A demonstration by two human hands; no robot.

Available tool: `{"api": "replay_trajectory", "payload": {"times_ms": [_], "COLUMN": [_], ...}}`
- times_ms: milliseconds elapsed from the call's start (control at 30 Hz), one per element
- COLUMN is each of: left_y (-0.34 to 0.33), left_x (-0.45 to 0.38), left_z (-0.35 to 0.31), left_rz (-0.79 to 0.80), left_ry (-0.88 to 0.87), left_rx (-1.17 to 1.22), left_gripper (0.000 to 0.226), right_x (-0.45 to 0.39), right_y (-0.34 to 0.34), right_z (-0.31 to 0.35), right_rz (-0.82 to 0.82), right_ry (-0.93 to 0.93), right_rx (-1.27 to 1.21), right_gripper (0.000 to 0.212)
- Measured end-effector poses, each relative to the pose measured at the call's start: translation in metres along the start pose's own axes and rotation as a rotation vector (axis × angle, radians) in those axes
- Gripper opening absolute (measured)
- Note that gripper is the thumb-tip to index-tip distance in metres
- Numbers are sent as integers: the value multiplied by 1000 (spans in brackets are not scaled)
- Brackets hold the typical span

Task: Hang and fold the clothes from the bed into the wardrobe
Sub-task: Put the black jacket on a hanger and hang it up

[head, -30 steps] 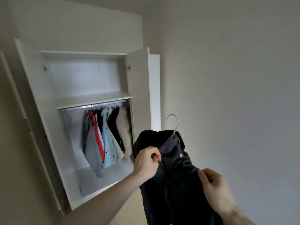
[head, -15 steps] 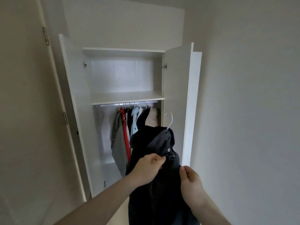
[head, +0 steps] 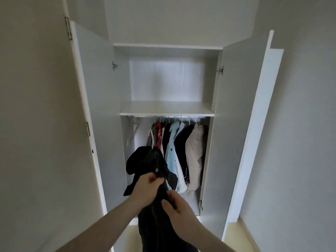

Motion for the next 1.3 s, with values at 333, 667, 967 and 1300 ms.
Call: {"api": "replay_trajectory", "payload": {"times_ms": [333, 667, 967, 1300], "left_y": [69, 105, 112, 114], "left_x": [-139, -298, -404, -493], "left_z": [34, 68, 65, 56], "left_rz": [-236, -201, -208, -344], "left_ry": [68, 61, 17, 87], "left_rx": [-87, -222, -266, -274], "left_gripper": [28, 29, 24, 22], "right_x": [-123, -265, -379, -519], "right_y": [4, 49, 65, 72], "right_z": [-79, -170, -234, -271], "right_rz": [206, 49, 34, 209], "right_ry": [-7, -70, -142, -36], "right_rx": [114, 200, 240, 390], "right_gripper": [18, 20, 22, 28]}}
Point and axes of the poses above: each hand's wrist, its own x-axis away from the middle knuckle, its own y-axis out of the back of the hand, z = x × y, the point moved 10 cm from there along -x, towards the middle knuckle, and after that the axes turned 12 degrees about y, right-handed, at the moved point
